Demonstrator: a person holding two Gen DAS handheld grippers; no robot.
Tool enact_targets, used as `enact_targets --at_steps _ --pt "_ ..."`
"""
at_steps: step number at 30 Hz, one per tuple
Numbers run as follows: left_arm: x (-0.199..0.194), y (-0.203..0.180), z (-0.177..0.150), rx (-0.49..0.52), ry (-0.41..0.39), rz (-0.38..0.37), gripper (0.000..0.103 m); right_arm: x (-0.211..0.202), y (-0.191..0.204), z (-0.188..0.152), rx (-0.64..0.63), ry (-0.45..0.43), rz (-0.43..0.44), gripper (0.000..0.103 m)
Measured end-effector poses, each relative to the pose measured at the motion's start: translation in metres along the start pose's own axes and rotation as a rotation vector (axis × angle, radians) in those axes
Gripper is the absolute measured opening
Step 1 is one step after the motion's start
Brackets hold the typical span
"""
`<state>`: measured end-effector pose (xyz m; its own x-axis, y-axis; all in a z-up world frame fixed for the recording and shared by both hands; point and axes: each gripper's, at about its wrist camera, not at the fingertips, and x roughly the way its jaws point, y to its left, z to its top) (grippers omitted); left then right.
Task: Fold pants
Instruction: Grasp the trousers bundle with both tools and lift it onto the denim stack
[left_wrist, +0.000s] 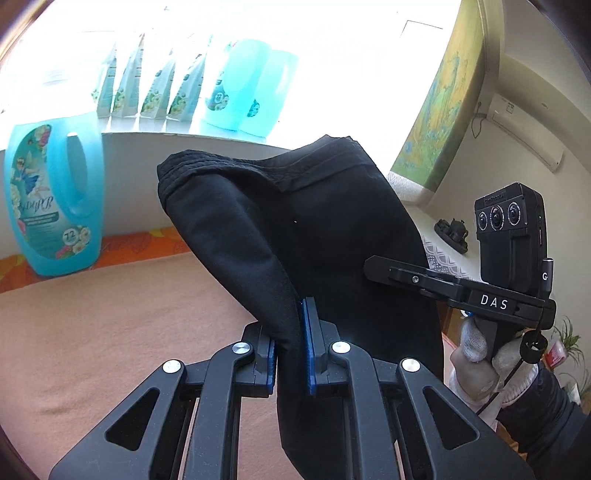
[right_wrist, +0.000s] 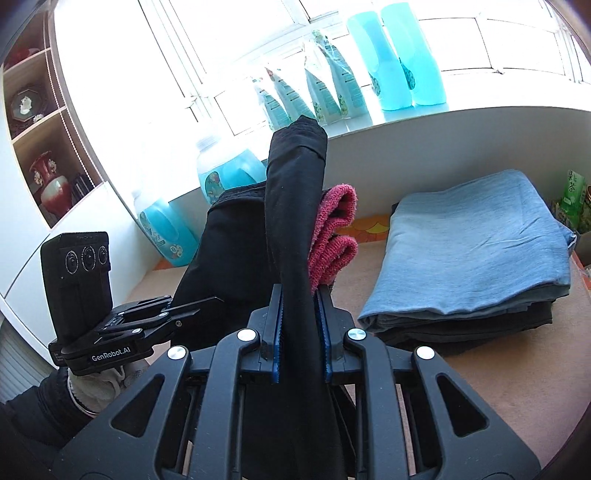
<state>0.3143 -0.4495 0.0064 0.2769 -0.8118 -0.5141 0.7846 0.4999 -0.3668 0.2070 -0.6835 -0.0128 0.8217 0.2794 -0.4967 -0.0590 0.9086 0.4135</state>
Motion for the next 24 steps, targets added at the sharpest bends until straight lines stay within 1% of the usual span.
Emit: enact_targets --at_steps 6,11,16,24 --pt "0.037 -0.025 0.034 0.03 -0.013 -0.051 0.01 -0.022 -0.03 0.03 0.016 -0.051 -0.056 0.017" --pt "0.07 -0.037 0.06 0.044 -0.017 -0.081 0.01 -0.024 -0.063 0.057 0.033 -0.071 -0.093 0.017" --pt "0.099 -0.044 0.073 0.049 -0.014 -0.094 0.01 -0.016 -0.092 0.076 0.041 -0.077 -0.126 0.017" --pt "0.146 -0.035 0.082 0.031 0.004 -0.082 0.01 0.018 -0.127 0.099 0.051 -0.036 -0.147 0.017"
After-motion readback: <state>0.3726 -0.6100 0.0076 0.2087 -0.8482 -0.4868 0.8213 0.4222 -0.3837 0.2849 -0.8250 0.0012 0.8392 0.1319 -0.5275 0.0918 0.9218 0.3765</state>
